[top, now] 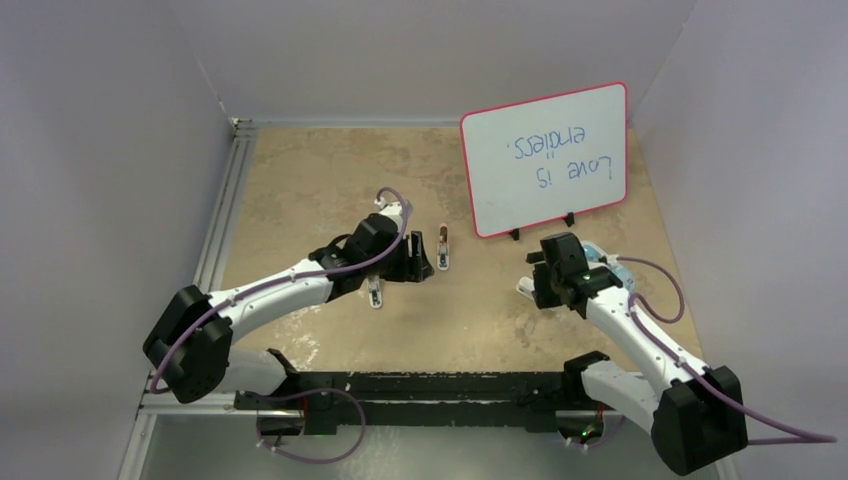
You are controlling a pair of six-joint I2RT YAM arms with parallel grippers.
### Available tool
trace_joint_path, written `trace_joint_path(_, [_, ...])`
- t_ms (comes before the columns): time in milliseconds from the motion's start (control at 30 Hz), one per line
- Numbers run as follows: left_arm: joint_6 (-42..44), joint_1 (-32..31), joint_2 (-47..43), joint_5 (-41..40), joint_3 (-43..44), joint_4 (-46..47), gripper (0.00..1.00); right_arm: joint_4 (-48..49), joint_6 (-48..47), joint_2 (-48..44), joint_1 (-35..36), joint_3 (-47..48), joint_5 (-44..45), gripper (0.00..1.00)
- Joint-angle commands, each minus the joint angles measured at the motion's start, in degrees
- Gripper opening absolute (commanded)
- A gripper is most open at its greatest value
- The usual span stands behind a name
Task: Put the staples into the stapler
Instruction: Pick up the stapler from the center of the board.
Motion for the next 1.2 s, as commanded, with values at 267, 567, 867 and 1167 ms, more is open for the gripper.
trace_joint_path(267, [1.2, 0.2, 0.6, -2.1, 2.8, 1.5, 0.59, -2.3, 6.8, 7.1, -0.2, 1.0, 3.6, 0.68])
trace_joint_path(567, [1.1, 0.2, 1.2, -2.1, 3.0, 1.2, 0.58, -4.2, 3.4, 6.8, -0.2, 2.9, 3.9, 0.65])
trace_joint_path(867, [1.6, 0.2, 0.8, -2.2, 3.5, 0.3, 0.58, -1.4, -8.0, 1.4, -0.2, 4.5, -2.3, 0.72])
trace_joint_path(1167, [1.1, 0.2, 1.6, -1.4, 3.5, 0.6, 0.58, -1.1, 1.9, 3.3, -0.2, -3.3, -9.3, 0.69])
